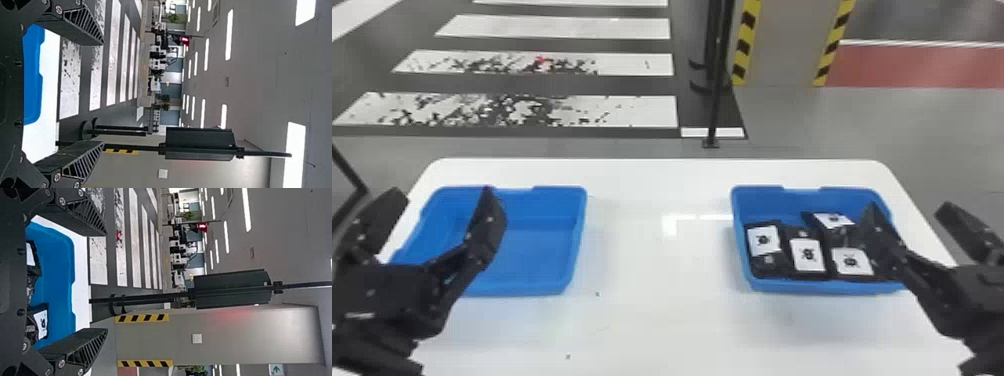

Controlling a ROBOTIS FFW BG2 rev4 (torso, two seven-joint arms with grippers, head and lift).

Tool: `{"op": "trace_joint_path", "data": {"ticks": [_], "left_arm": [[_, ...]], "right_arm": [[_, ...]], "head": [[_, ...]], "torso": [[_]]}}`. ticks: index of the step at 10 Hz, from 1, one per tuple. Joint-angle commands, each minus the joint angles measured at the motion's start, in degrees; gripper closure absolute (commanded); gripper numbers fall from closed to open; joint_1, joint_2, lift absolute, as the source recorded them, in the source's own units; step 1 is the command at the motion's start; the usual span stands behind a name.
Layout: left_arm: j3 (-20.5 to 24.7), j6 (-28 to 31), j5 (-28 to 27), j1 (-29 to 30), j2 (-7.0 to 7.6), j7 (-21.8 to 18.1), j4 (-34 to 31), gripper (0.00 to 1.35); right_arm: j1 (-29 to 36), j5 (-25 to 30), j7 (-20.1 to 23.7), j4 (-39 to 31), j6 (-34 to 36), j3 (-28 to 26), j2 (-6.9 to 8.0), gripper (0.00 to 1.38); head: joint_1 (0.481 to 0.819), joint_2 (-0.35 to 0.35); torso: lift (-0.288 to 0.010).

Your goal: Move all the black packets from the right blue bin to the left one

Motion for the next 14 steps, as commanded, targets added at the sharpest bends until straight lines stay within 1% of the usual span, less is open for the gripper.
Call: {"op": "trace_joint_path", "data": {"ticks": [1, 8, 10, 11, 13, 14], "left_arm": [[-0.1, -0.4, 0.1, -0.1, 0.0, 0.0, 0.1, 0.14], [-0.2, -1.3, 0.6, -0.1, 0.0, -0.3, 0.5, 0.14], [-0.3, -1.4, 0.4, -0.4, 0.08, -0.4, 0.7, 0.14], [-0.4, -1.4, 0.3, -0.5, 0.17, -0.5, 0.8, 0.14], [-0.5, -1.3, 0.2, -0.7, 0.17, -0.5, 0.9, 0.14], [-0.6, -1.6, 0.2, -0.7, 0.17, -0.5, 1.1, 0.14]], "right_arm": [[0.0, 0.0, 0.0, 0.1, 0.0, 0.0, 0.0, 0.17], [-0.6, -0.1, 0.3, 1.1, -2.0, 0.3, 0.0, 0.17], [-3.8, -0.2, 0.3, 3.3, -2.0, 1.6, -0.26, 0.17], [-6.5, -0.4, 0.4, 5.1, -1.8, 3.0, -0.7, 0.17], [-11.4, 0.1, 0.4, 8.7, 1.8, 4.9, -1.49, 0.16], [-13.8, 1.6, 0.5, 10.3, 3.9, 5.3, -1.67, 0.17]], "head": [[0.695, -0.024], [0.695, -0.025], [0.695, -0.025], [0.695, -0.02], [0.695, -0.009], [0.695, 0.001]], "torso": [[-0.14], [-0.14], [-0.14], [-0.14], [-0.14], [-0.14]]}}
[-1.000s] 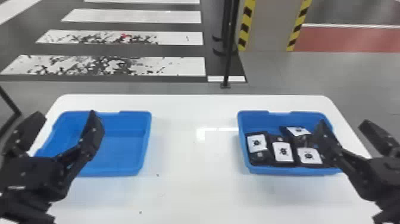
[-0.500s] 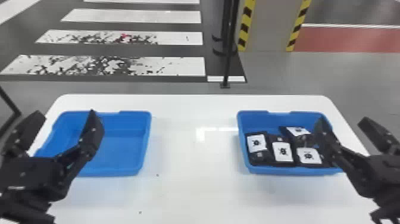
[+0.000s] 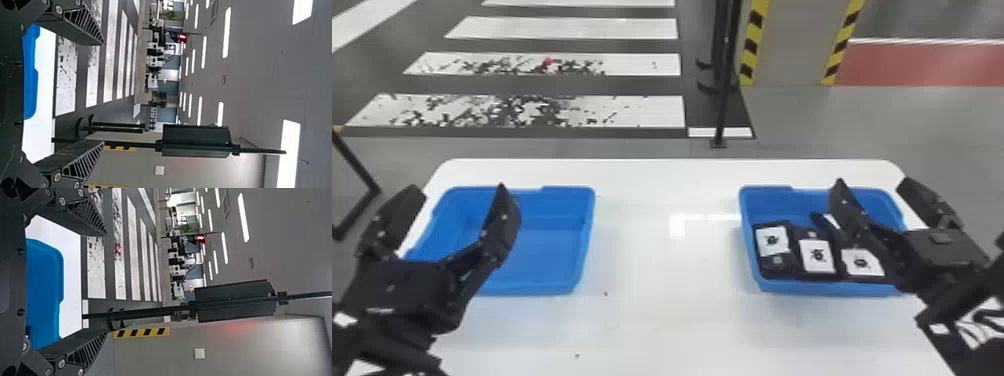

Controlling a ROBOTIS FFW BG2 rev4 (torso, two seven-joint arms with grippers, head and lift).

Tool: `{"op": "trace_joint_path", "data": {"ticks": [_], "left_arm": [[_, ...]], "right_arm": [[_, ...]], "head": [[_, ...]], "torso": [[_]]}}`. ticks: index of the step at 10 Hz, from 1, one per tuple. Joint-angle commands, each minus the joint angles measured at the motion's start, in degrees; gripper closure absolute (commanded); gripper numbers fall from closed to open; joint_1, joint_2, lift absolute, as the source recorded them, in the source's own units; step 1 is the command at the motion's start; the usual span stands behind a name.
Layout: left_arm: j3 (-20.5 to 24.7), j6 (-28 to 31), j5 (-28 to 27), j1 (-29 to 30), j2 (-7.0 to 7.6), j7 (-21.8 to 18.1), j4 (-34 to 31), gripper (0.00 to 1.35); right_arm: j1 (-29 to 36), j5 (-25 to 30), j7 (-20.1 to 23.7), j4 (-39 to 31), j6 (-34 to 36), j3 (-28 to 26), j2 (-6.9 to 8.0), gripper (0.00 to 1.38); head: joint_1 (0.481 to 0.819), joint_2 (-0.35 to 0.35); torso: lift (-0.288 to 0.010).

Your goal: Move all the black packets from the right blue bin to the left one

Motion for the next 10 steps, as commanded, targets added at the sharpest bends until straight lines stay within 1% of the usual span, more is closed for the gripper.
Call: {"op": "trace_joint_path", "data": {"ticks": [1, 2, 4, 6, 7, 8, 9, 10], "left_arm": [[-0.2, -0.6, -0.3, 0.0, 0.0, 0.0, 0.2, 0.14], [-0.4, -0.5, -0.5, -0.1, 0.09, 0.0, 0.2, 0.14], [-0.6, -0.8, -0.4, -0.3, 0.18, 0.0, 0.7, 0.14], [-0.6, -0.9, -0.3, -0.4, 0.18, -0.1, 1.0, 0.14], [-0.5, -0.9, -0.2, -0.3, 0.18, -0.1, 1.0, 0.14], [-0.5, -0.9, -0.2, -0.4, 0.18, -0.1, 1.0, 0.14], [-0.5, -0.9, -0.2, -0.4, 0.18, -0.1, 1.0, 0.14], [-0.5, -0.9, -0.2, -0.4, 0.18, -0.2, 1.1, 0.14]], "right_arm": [[-4.4, 2.9, 0.4, 3.5, 3.8, 0.5, -0.46, 0.17], [-7.5, 4.0, 1.0, 6.7, 5.6, 1.2, -0.82, 0.17], [-10.5, 5.2, 1.2, 11.9, 9.9, 2.0, -0.99, 0.17], [-13.4, 4.8, 4.2, 18.0, 12.1, 2.4, -1.17, 0.17], [-14.1, 4.6, 4.5, 18.8, 13.5, 3.2, -1.17, 0.17], [-14.7, 3.7, 4.7, 19.8, 13.9, 4.1, -1.34, 0.21], [-15.2, 3.6, 5.0, 20.6, 14.1, 5.1, -1.52, 0.35], [-15.5, 2.9, 5.0, 21.5, 14.2, 5.9, -1.61, 0.45]], "head": [[0.695, 0.007], [0.695, 0.005], [0.695, -0.001], [0.695, -0.005], [0.695, -0.002], [0.695, 0.004], [0.695, 0.014], [0.695, 0.021]], "torso": [[-0.14], [-0.14], [-0.14], [-0.14], [-0.14], [-0.14], [-0.14], [-0.14]]}}
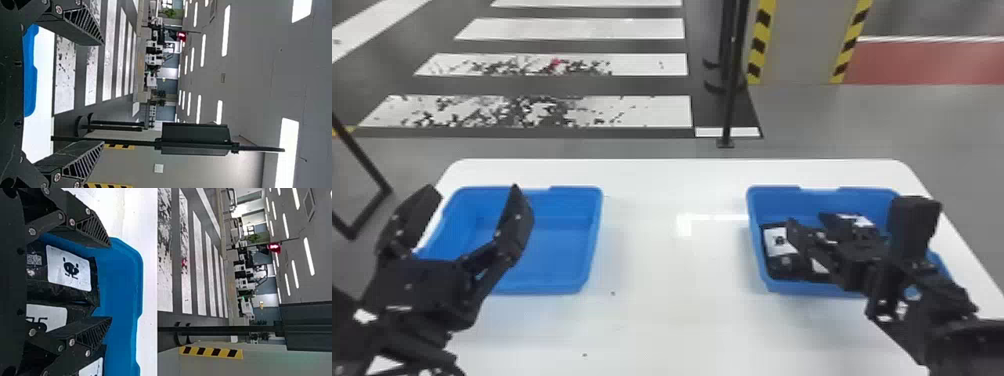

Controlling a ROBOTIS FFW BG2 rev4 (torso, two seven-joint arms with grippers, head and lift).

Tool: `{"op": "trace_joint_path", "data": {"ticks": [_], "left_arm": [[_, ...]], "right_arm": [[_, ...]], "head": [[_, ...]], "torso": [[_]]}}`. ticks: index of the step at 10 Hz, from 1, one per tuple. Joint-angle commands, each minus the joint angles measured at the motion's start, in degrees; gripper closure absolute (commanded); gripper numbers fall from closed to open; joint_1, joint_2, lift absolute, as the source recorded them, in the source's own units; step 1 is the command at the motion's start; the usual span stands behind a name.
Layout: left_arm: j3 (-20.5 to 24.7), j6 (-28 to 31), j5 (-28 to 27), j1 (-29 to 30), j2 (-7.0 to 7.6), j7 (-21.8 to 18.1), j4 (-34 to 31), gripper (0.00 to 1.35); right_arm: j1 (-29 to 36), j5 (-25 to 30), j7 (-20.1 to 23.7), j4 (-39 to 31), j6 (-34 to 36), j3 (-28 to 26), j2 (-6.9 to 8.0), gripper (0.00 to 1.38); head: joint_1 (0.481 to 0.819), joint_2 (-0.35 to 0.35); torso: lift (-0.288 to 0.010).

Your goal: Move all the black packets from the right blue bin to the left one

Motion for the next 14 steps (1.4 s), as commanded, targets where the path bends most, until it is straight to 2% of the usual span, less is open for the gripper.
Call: {"op": "trace_joint_path", "data": {"ticks": [1, 7, 11, 13, 14], "left_arm": [[0.0, -0.1, 0.0, 0.0, 0.0, 0.0, 0.1, 0.14], [0.0, -0.3, 0.0, -0.1, 0.0, -0.2, 0.4, 0.14], [0.0, -0.3, -0.1, -0.3, 0.0, -0.8, 0.9, 0.14], [0.0, -0.3, -0.1, -0.4, 0.0, -0.9, 1.2, 0.14], [0.0, -0.4, -0.1, -0.6, 0.0, -1.0, 1.4, 0.14]], "right_arm": [[-0.8, -1.1, 0.1, 1.8, 0.7, 1.3, -0.13, 0.49], [-1.6, 2.0, -1.1, 0.8, 8.3, 2.4, -0.31, 0.48], [-3.5, -0.5, -1.1, 5.6, 8.0, 3.6, -0.66, 0.49], [-3.5, -1.4, -1.0, 5.8, 9.0, 4.4, -0.75, 0.5], [-3.5, -1.5, -1.0, 6.0, 10.8, 4.5, -0.83, 0.58]], "head": [[0.695, 0.032], [0.695, 0.056], [0.695, 0.051], [0.695, 0.058], [0.695, 0.065]], "torso": [[-0.14], [-0.14], [-0.14], [-0.14], [-0.14]]}}
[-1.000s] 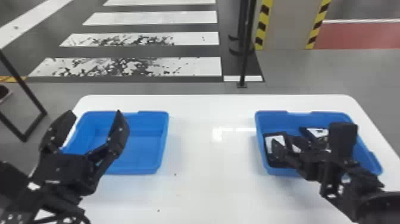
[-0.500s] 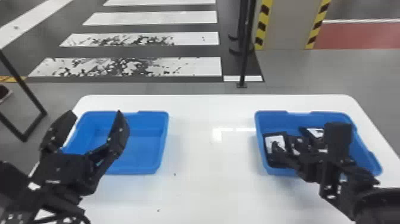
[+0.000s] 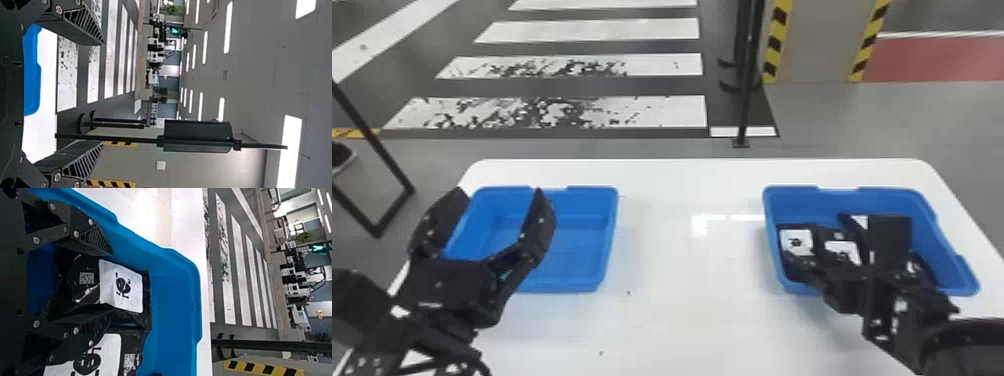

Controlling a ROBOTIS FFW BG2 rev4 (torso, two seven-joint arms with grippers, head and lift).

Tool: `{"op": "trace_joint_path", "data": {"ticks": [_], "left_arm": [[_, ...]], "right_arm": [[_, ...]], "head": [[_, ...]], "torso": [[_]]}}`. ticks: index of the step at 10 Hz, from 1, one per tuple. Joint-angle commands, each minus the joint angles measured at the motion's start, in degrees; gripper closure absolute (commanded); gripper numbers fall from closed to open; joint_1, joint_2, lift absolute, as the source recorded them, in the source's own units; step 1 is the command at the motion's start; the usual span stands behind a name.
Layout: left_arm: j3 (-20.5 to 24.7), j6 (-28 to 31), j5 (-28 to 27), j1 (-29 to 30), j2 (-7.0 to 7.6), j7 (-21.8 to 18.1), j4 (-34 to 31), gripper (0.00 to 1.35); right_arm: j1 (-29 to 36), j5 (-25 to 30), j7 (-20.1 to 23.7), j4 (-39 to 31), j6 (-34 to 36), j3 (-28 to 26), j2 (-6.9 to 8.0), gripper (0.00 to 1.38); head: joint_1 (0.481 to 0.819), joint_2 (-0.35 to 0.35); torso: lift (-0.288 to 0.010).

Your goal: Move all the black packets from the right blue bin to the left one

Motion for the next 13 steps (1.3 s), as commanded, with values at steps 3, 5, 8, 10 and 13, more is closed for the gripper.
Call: {"op": "trace_joint_path", "data": {"ticks": [3, 5, 8, 10, 13], "left_arm": [[0.0, -0.2, 0.0, -0.1, 0.0, -0.3, 0.6, 0.14], [0.0, -0.2, 0.2, -0.1, 0.0, -0.3, 0.8, 0.14], [0.1, -0.9, 0.9, 0.0, 0.0, -0.3, 0.8, 0.14], [-0.1, -1.2, 1.5, -0.4, 0.0, -0.5, 0.8, 0.14], [-2.1, 5.7, 10.4, -3.2, 0.35, -3.8, 0.3, 0.14]], "right_arm": [[0.0, -2.2, 0.0, 0.0, 3.1, 0.1, -0.13, 1.09], [2.3, -3.7, 0.0, -4.5, 2.8, -1.6, -0.04, 1.13], [6.2, -4.0, 0.1, -11.9, 0.0, -6.4, 0.31, 1.13], [5.5, -9.3, 6.1, -13.0, -7.6, -8.8, 0.22, 1.13], [-2.9, -26.1, 25.2, -7.4, -14.1, -0.5, -4.17, 1.13]], "head": [[0.695, 0.073], [0.695, 0.079], [0.695, 0.068], [0.695, 0.041], [0.695, 0.084]], "torso": [[-0.14], [-0.14], [-0.14], [-0.14], [-0.14]]}}
